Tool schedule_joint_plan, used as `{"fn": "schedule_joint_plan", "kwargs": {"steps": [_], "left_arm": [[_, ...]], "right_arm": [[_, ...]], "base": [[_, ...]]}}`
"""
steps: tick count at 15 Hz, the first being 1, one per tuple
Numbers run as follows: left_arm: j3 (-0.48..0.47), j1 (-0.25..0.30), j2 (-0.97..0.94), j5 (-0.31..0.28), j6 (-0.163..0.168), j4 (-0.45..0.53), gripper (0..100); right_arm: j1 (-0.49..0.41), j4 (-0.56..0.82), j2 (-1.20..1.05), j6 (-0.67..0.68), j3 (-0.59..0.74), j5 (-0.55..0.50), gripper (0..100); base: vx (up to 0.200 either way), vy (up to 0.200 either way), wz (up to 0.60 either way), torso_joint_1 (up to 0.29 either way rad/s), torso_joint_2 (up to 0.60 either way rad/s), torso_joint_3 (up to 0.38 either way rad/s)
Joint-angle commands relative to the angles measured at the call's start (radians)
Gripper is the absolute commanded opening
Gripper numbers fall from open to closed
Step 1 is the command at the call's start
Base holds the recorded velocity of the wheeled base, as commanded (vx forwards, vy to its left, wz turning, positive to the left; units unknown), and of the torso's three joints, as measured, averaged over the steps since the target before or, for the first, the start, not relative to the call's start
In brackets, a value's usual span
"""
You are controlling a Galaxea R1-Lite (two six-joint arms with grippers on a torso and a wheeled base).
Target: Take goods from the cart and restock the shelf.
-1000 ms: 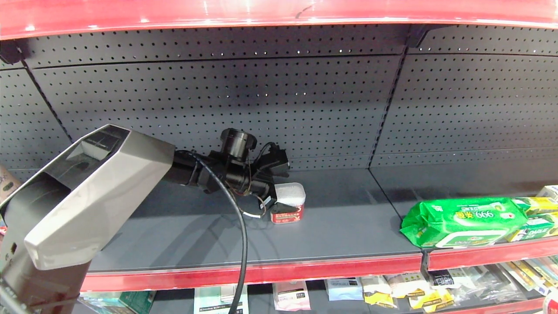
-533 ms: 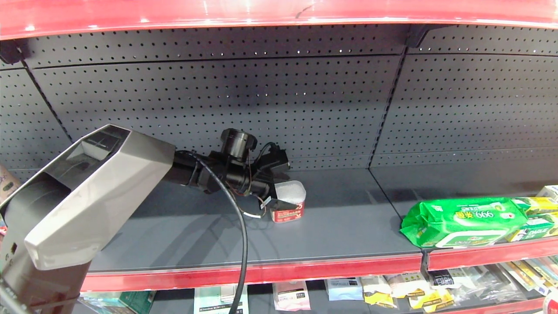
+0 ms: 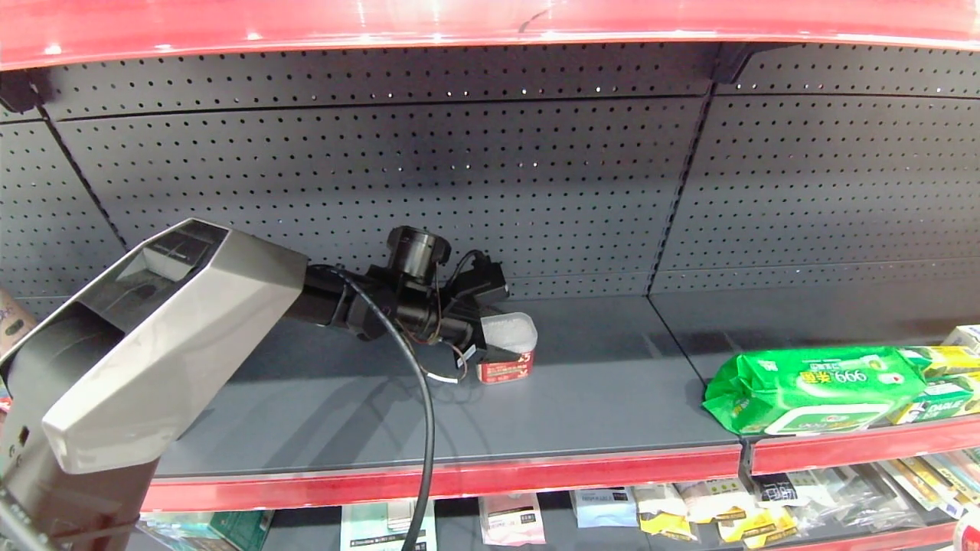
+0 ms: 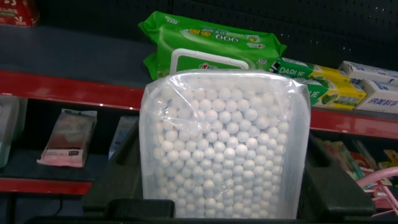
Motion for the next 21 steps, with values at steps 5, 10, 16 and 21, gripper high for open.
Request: {"fn": "schedule_joint_plan", "kwargs": {"steps": [5, 10, 16, 21], "left_arm": [[0.088, 0.012, -0.068, -0.01, 0.004, 0.003, 0], [0.174, 0.025, -0.125, -0.044, 0.013, 0.0, 0], [0.397, 0.025, -0.211, -0.062, 0.016, -0.135, 0], [0.525, 0.04, -0.238, -0.09, 0.01, -0.275, 0]], "right_arm": [[-0.001, -0.001, 0.002, 0.0, 0.0, 0.0, 0], [-0.002, 0.001, 0.003, 0.0, 0.0, 0.0, 0], [-0.002, 0.001, 0.003, 0.0, -0.002, 0.0, 0], [-0.002, 0.001, 0.003, 0.0, 0.0, 0.0, 0]], "base": [[0.0, 0.0, 0.0, 0.0, 0.0, 0.0], [0.0, 0.0, 0.0, 0.0, 0.0, 0.0], [0.0, 0.0, 0.0, 0.0, 0.0, 0.0], [0.0, 0.0, 0.0, 0.0, 0.0, 0.0]]}}
